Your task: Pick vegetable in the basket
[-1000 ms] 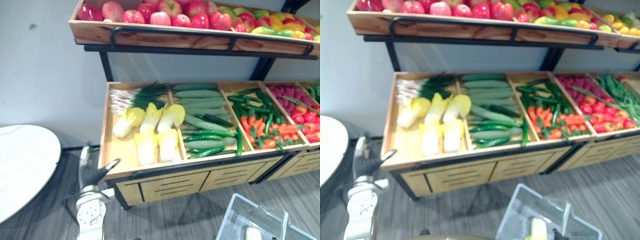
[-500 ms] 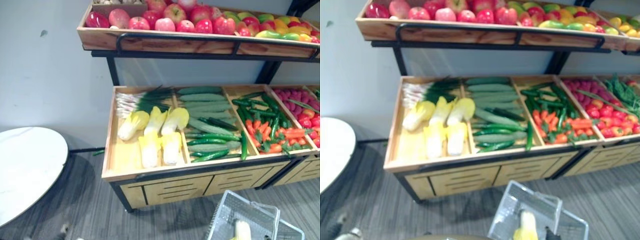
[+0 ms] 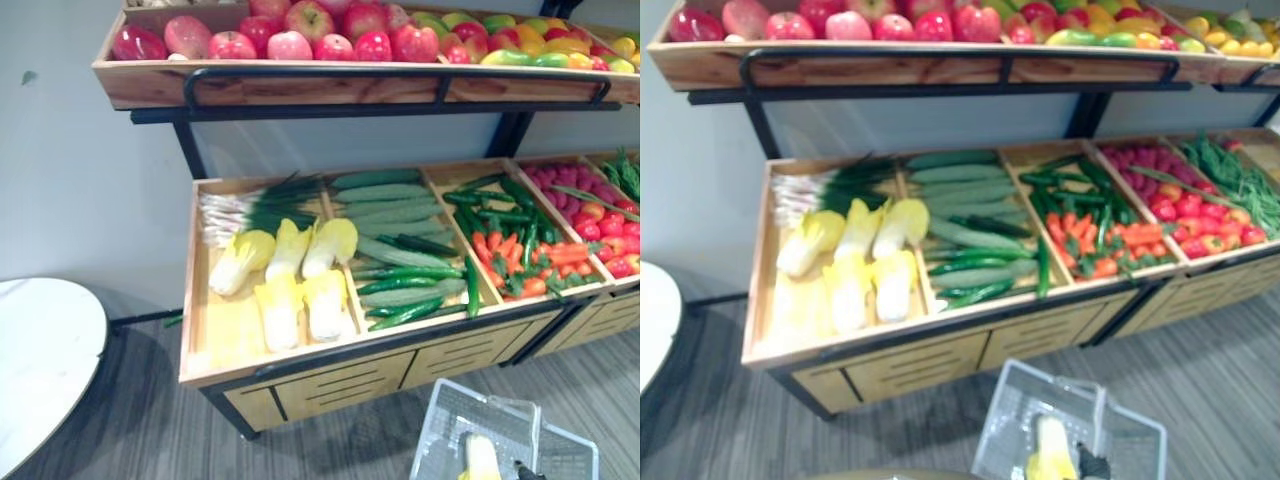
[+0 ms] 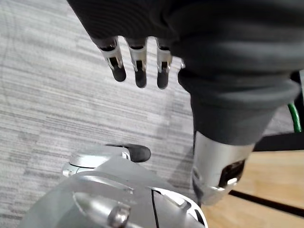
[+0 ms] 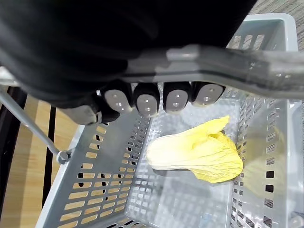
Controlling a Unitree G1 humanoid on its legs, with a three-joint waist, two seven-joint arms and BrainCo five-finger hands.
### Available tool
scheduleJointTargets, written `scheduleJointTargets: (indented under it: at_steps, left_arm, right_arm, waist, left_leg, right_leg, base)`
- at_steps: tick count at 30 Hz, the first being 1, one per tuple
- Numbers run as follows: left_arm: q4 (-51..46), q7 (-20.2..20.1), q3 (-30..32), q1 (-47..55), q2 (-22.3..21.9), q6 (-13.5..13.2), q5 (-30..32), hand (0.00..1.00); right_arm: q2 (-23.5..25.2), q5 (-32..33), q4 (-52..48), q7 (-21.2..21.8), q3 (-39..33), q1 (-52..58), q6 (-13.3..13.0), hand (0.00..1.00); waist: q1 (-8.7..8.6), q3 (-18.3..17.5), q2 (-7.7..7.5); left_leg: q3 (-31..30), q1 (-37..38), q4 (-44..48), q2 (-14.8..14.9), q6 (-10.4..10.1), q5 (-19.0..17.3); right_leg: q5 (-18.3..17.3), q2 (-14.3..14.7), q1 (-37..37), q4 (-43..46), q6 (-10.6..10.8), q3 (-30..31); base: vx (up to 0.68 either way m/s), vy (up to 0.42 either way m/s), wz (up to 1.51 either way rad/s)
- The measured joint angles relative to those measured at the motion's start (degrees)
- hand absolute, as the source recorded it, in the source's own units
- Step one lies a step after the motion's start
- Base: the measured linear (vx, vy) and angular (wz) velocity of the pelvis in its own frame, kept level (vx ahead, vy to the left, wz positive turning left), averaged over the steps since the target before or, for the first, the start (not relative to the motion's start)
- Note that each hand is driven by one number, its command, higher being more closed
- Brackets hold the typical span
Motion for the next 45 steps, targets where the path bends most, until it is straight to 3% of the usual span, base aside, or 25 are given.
scheduleJointTargets:
  at_steps: [4,6,9,12,13,15,16,17,18,19,22,24,26,27,28,31,33,35,38,40,42,43,45]
  left_arm:
    - [0.0,-0.1,-5.4,-0.7,0.9,-0.4,1.0,0.00]
    - [-0.2,0.3,-7.1,-1.2,1.1,-0.8,0.9,0.00]
    - [-0.7,0.4,-10.7,-2.5,2.5,-1.1,0.8,0.00]
    - [-0.7,0.7,-13.5,-3.2,3.4,-1.3,0.8,0.00]
    - [-0.4,0.6,-13.9,-3.3,3.8,-1.3,0.7,0.00]
    - [-0.2,0.8,-15.4,-3.5,4.4,-1.2,0.9,0.00]
    - [-0.2,0.6,-16.7,-3.9,5.0,-1.3,1.2,0.00]
    - [-0.2,0.5,-17.0,-4.4,5.0,-1.3,1.5,0.00]
    - [-0.2,0.1,-18.0,-5.0,4.8,-1.4,1.9,0.00]
    - [-1.1,-0.5,-19.3,-5.0,4.1,-1.9,2.2,0.00]
    - [-1.2,-1.2,-20.5,-6.4,5.2,-2.5,3.3,0.00]
    - [-1.2,-1.4,-20.5,-6.6,5.1,-2.5,3.3,0.00]
    - [-1.1,-1.4,-20.3,-7.2,5.1,-1.9,3.3,0.00]
    - [-1.1,-1.4,-20.3,-7.5,5.0,-1.4,3.3,0.00]
    - [-1.0,-1.4,-20.2,-7.6,4.6,-1.3,3.2,0.00]
    - [-1.1,-1.3,-20.3,-8.2,2.3,-1.4,3.0,0.00]
    - [-1.0,-0.9,-20.3,-9.1,1.7,-1.5,3.0,0.00]
    - [-1.0,-0.7,-20.3,-10.3,1.0,-2.0,3.0,0.00]
    - [-0.6,-0.3,-20.2,-11.0,0.2,-2.6,3.0,0.00]
    - [-0.8,0.5,-19.7,-10.9,0.6,-2.6,3.0,0.00]
    - [-1.7,0.6,-19.7,-11.0,0.9,-2.7,2.0,0.00]
    - [-2.2,0.9,-19.5,-10.7,0.3,-3.2,0.5,0.00]
    - [-2.4,0.9,-19.7,-10.8,-0.9,-3.8,-1.2,0.00]
  right_arm:
    - [0.0,-0.3,0.8,0.3,2.4,-1.5,0.1,1.00]
    - [-0.1,-0.3,1.0,0.4,2.2,-2.0,-0.2,1.00]
    - [-0.7,0.0,0.8,0.4,0.9,-3.1,-0.3,1.00]
    - [-0.9,0.6,-0.4,0.9,-1.7,-3.1,-0.3,1.00]
    - [-0.7,1.8,-1.1,1.2,-2.0,-3.3,-0.4,1.00]
    - [0.2,2.6,-2.6,1.2,-2.3,-3.4,-0.8,1.00]
    - [1.2,3.9,-4.8,1.3,-2.8,-3.5,-0.9,1.00]
    - [1.3,4.1,-5.5,1.6,-2.7,-3.5,-1.0,1.00]
    - [1.2,4.3,-5.9,2.0,-2.7,-3.6,-1.2,1.00]
    - [0.8,4.3,-6.2,2.1,-2.6,-4.0,-1.1,1.00]
    - [1.2,4.9,-6.3,1.8,-2.2,-3.5,-1.2,1.00]
    - [1.0,4.6,-4.3,2.0,-0.8,-4.1,-1.0,1.00]
    - [1.4,4.2,-0.9,2.2,0.8,-5.6,-0.7,1.00]
    - [1.6,4.3,0.4,2.3,1.2,-6.3,-0.3,1.00]
    - [1.2,4.3,0.4,2.3,0.9,-6.2,-0.2,1.00]
    - [-1.3,4.3,1.2,2.1,1.0,-4.8,0.4,1.00]
    - [-1.3,4.4,1.7,2.0,1.1,-4.6,0.5,1.00]
    - [-0.5,4.4,1.9,2.0,1.3,-4.4,0.5,1.00]
    - [0.0,4.4,2.1,2.0,3.9,-4.3,0.7,1.00]
    - [1.3,4.4,1.9,2.0,6.5,-3.5,-0.1,1.00]
    - [1.3,4.2,1.4,2.1,9.5,-3.6,-0.3,1.00]
    - [1.3,4.1,0.1,2.1,11.7,-3.9,-0.6,1.00]
    - [0.3,4.0,0.1,2.2,12.8,-5.0,-0.8,1.00]
  waist:
    - [-0.85,1.0,0.08]
    - [-0.84,3.3,-0.08]
    - [-0.93,6.6,-0.50]
    - [-1.17,6.9,-0.30]
    - [-1.19,7.0,-0.23]
    - [-1.11,7.2,0.25]
    - [-1.18,7.7,0.81]
    - [-1.34,8.3,0.90]
    - [-1.46,9.4,1.91]
    - [-1.04,10.3,2.68]
    - [-2.69,10.6,0.30]
    - [-2.44,10.6,0.34]
    - [-2.42,10.3,-0.10]
    - [-2.35,10.3,-0.03]
    - [-2.48,9.7,0.75]
    - [-2.52,7.5,4.35]
    - [-2.59,7.5,4.43]
    - [-2.75,7.5,3.90]
    - [-2.74,7.8,4.14]
    - [-3.03,8.3,2.47]
    - [-2.52,8.7,2.19]
    - [-2.01,9.3,1.61]
    - [-2.02,10.8,3.03]
  left_leg:
    - [0.1,1.2,0.0,-0.1,-0.1,-0.3]
    - [0.2,2.7,0.4,-0.1,-0.2,-1.1]
    - [-0.2,1.8,8.7,0.7,-0.4,-6.6]
    - [1.9,1.4,12.8,1.4,-0.3,-9.8]
    - [4.2,1.7,13.7,2.2,0.0,-10.4]
    - [8.1,2.4,14.2,3.7,0.2,-11.0]
    - [12.8,3.6,14.3,4.9,0.8,-11.4]
    - [14.7,4.3,14.5,5.2,1.2,-11.6]
    - [18.5,5.5,14.0,5.4,2.8,-11.5]
    - [23.1,7.2,11.8,5.7,3.7,-11.5]
    - [31.0,8.5,12.0,3.1,5.2,-12.6]
    - [35.5,9.0,12.6,3.1,5.5,-12.7]
    - [39.9,9.1,14.2,3.4,5.7,-12.8]
    - [42.5,9.0,16.2,4.2,5.8,-12.9]
    - [44.2,8.9,18.2,5.5,5.9,-13.0]
    - [46.6,8.3,22.1,8.5,6.0,-12.6]
    - [48.0,8.3,29.3,11.9,6.7,-11.8]
    - [46.3,5.9,31.7,12.7,3.5,-14.9]
    - [47.0,6.0,25.9,12.4,5.7,-12.2]
    - [46.2,7.4,28.5,12.7,5.6,-11.6]
    - [35.9,6.6,34.7,14.3,5.4,-11.3]
    - [22.9,2.3,38.7,13.0,5.2,-12.7]
    - [8.9,1.2,31.8,4.9,3.2,-18.1]
  right_leg:
    - [-0.2,0.0,0.9,0.1,-0.2,0.7]
    - [-0.9,-0.1,2.1,0.9,-0.2,1.0]
    - [-4.0,-1.7,1.4,7.9,-1.3,2.0]
    - [-3.9,-2.6,-3.5,15.9,-1.6,6.8]
    - [-2.5,-1.9,-6.4,18.2,-2.9,9.8]
    - [1.3,-0.2,-9.6,19.3,-3.6,13.0]
    - [6.8,1.2,-12.0,18.4,-4.5,12.9]
    - [9.1,1.3,-12.7,17.8,-5.7,11.0]
    - [14.8,1.7,-12.4,12.9,-8.2,5.8]
    - [17.5,1.5,-11.3,9.6,-8.8,-0.8]
    - [0.3,-5.0,-11.7,33.5,-9.6,-13.9]
    - [-1.7,-5.9,-8.6,38.1,-9.4,-17.5]
    - [-2.2,-6.4,-6.0,35.8,-8.4,-17.7]
    - [-4.1,-5.6,-5.8,32.5,-7.6,-17.9]
    - [-5.1,-3.7,-5.8,29.1,-8.7,-18.0]
    - [-5.1,1.2,-5.8,20.3,-8.8,-17.7]
    - [-5.1,2.7,-4.9,16.0,-8.8,-16.2]
    - [-5.1,3.6,-3.5,11.5,-8.8,-13.8]
    - [-5.1,5.6,-1.5,7.6,-8.1,-12.7]
    - [-4.6,5.8,0.0,5.7,-7.3,-12.0]
    - [-4.2,6.3,1.2,4.2,-6.9,-7.8]
    - [-3.7,5.5,1.2,3.9,-6.5,-3.7]
    - [-2.7,4.0,0.4,4.0,-5.4,0.9]
  base:
    - [0.06,-0.013,-0.03]
    - [0.04,0.000,0.00]
    - [0.00,0.013,-0.02]
    - [0.03,0.061,-0.42]
    - [0.04,0.073,-0.86]
    - [0.03,0.083,-1.29]
    - [0.02,0.148,-1.60]
    - [-0.02,0.183,-1.82]
    - [-0.08,0.152,-1.78]
    - [-0.10,0.116,-1.71]
    - [-0.12,0.084,-1.11]
    - [-0.09,-0.009,-1.41]
    - [-0.02,-0.118,-1.48]
    - [-0.02,-0.245,-1.26]
    - [-0.02,-0.277,-1.36]
    - [0.01,-0.292,-1.12]
    - [0.00,-0.227,-0.89]
    - [-0.10,-0.098,-0.53]
    - [-0.10,0.005,-0.43]
    - [-0.06,-0.025,-0.46]
    - [-0.07,-0.004,-0.96]
    - [-0.03,0.087,-1.19]
    - [-0.04,0.237,-1.42]
